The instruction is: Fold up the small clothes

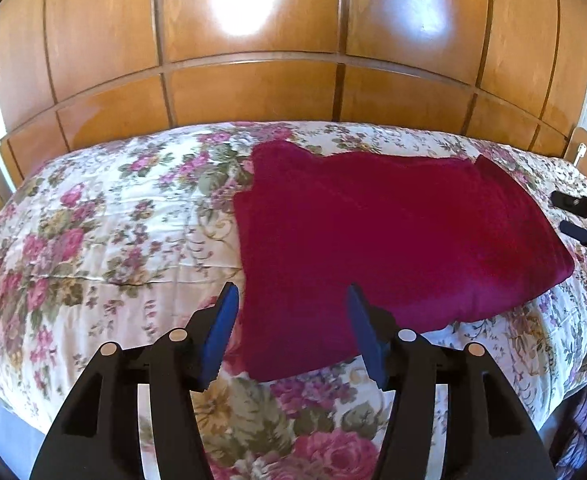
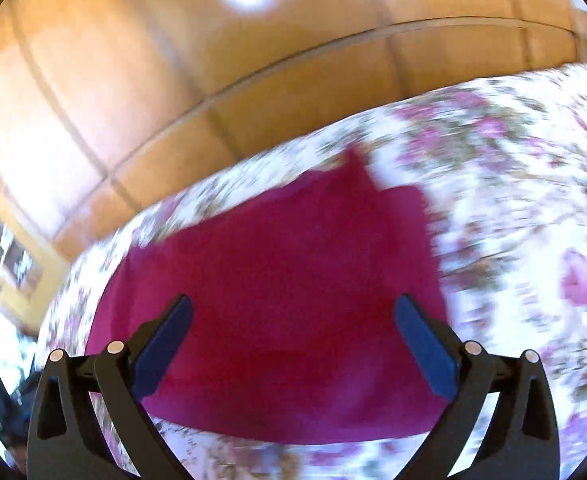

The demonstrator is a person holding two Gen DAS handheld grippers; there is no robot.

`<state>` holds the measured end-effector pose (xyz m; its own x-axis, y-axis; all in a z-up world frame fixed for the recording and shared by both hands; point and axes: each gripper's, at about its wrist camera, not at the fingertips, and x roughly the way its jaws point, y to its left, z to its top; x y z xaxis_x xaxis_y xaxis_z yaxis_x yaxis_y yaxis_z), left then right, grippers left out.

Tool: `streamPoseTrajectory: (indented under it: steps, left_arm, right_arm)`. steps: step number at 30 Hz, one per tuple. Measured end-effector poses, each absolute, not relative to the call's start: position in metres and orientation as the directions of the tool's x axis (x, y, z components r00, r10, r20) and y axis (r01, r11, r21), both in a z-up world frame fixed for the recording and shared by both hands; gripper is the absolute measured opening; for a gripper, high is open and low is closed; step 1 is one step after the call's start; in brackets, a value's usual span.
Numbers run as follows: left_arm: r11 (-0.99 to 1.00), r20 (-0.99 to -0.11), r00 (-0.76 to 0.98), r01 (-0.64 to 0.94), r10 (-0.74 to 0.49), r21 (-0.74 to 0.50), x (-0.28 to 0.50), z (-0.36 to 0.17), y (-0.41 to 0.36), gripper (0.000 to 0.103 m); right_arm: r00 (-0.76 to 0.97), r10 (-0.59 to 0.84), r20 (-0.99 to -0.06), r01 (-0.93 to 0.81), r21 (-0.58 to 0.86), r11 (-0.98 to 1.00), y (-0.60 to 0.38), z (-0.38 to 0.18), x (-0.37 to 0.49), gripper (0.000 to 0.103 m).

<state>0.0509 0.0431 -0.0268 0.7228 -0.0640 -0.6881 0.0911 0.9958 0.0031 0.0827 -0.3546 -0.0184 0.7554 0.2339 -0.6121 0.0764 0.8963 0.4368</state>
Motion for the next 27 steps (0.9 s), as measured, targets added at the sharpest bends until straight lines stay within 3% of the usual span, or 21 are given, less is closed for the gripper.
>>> streamPoseTrajectory:
  steps: [7, 14, 17, 20, 23, 24, 25, 27]
  left_arm:
    - [0.986, -0.724, 0.671, 0.136, -0.16, -0.091, 0.068, -0.04, 0.028, 0.055]
    - [0.979, -0.743, 0.638, 0.126, -0.203, -0.159, 0.079, -0.049, 0.027, 0.055]
    - [0.977, -0.753, 0.623, 0.108, -0.21, -0.184, 0.084, -0.054, 0.032, 0.055]
    - [0.971, -0.76, 0.608, 0.098, -0.23, -0.216, 0.088, -0.058, 0.036, 0.055]
    - [0.973, -0.765, 0.602, 0.102, -0.227, -0.209, 0.09, -0.059, 0.035, 0.055]
    - [0.971, -0.764, 0.602, 0.101, -0.232, -0.215, 0.09, -0.058, 0.035, 0.055]
    - [0.97, -0.763, 0.602, 0.1, -0.236, -0.221, 0.09, -0.058, 0.036, 0.055]
    - [0.964, -0.758, 0.601, 0.095, -0.254, -0.247, 0.089, -0.055, 0.04, 0.055]
  right_arm:
    - [0.721, 0.277, -0.636, 0.208, 0.579, 0.788, -0.43, -0.055, 0.087, 0.101]
    - [0.719, 0.391, -0.574, 0.171, 0.692, 0.701, -0.441, -0.075, 0.095, 0.099]
    - [0.693, 0.457, -0.558, 0.109, 0.707, 0.698, -0.432, -0.074, 0.105, 0.082]
    - [0.654, 0.48, -0.584, 0.084, 0.687, 0.722, -0.417, -0.078, 0.116, 0.076]
    - [0.627, 0.477, -0.616, 0.067, 0.652, 0.755, -0.405, -0.079, 0.125, 0.061]
    - [0.612, 0.485, -0.624, 0.063, 0.65, 0.757, -0.402, -0.079, 0.128, 0.042]
    - [0.597, 0.498, -0.63, 0.06, 0.653, 0.755, -0.399, -0.078, 0.131, 0.031]
    - [0.596, 0.491, -0.636, 0.041, 0.634, 0.772, -0.393, -0.07, 0.132, 0.023]
